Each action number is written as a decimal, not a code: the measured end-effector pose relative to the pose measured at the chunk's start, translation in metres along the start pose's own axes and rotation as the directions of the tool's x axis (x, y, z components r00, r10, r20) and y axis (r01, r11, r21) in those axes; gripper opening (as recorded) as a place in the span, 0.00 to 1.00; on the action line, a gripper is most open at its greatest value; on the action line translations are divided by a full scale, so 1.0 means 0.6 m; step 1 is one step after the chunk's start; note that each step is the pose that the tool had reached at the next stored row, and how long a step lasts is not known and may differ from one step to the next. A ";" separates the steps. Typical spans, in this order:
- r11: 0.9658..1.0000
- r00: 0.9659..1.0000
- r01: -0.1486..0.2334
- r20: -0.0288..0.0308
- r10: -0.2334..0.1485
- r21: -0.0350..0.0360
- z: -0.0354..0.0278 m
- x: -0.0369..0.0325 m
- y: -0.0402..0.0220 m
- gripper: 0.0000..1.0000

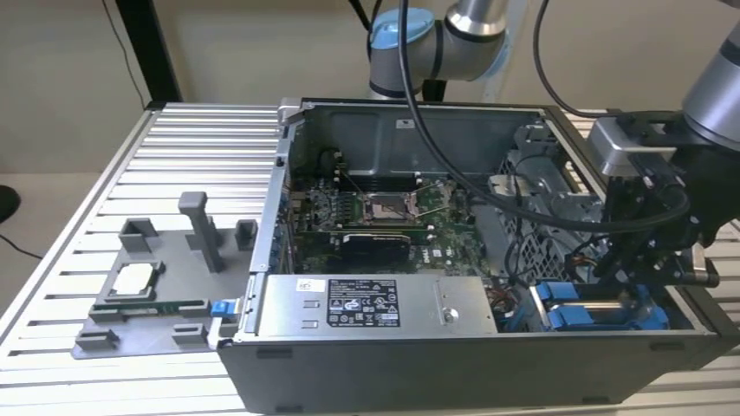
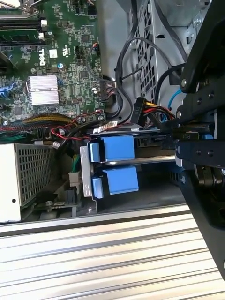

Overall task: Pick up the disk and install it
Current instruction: 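Insert the first disk wire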

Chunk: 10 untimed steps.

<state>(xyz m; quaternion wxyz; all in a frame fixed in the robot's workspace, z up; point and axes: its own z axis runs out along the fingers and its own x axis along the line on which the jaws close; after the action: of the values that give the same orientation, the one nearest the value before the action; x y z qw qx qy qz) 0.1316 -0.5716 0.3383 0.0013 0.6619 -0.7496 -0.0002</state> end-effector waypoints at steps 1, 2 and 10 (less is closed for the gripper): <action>1.000 1.000 0.003 0.000 -0.003 0.000 0.000 -0.001 0.000 0.00; 1.000 1.000 0.005 0.000 -0.005 0.001 0.000 -0.001 0.000 0.00; 1.000 1.000 0.019 -0.017 -0.019 0.002 0.004 -0.005 0.001 0.00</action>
<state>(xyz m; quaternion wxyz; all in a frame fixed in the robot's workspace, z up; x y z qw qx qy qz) 0.1316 -0.5686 0.3356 0.0066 0.6690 -0.7432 0.0062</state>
